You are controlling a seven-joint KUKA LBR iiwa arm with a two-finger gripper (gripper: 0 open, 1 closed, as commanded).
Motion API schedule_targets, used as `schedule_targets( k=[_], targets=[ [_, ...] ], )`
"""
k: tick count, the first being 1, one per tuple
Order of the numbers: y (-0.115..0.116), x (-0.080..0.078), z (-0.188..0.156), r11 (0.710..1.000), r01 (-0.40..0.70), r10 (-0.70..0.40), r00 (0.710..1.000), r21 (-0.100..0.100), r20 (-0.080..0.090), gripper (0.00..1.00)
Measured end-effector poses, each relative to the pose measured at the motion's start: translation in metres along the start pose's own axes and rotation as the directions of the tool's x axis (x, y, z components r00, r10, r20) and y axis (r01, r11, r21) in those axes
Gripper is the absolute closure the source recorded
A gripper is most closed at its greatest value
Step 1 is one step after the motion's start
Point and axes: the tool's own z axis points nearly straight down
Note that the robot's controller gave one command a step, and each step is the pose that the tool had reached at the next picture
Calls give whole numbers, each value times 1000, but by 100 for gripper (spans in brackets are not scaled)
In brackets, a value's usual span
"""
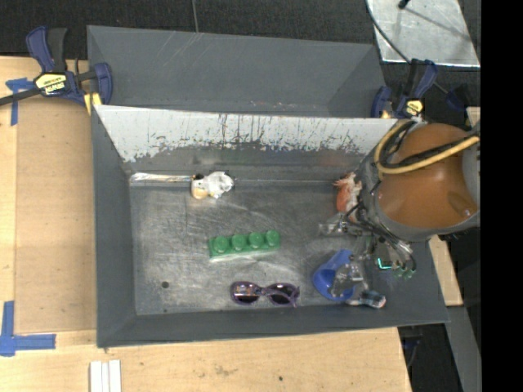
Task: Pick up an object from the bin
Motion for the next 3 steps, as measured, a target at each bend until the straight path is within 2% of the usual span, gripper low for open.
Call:
schedule_targets(
  k=[1,2,3],
  targets=[
    [0,0,0,1000,2,-2,1000,0,1,0],
    [-10,-5,26,995,101,-101,995,1,8,0],
    [-27,0,61,988,156,-156,988,-2,6,0]
  ],
)
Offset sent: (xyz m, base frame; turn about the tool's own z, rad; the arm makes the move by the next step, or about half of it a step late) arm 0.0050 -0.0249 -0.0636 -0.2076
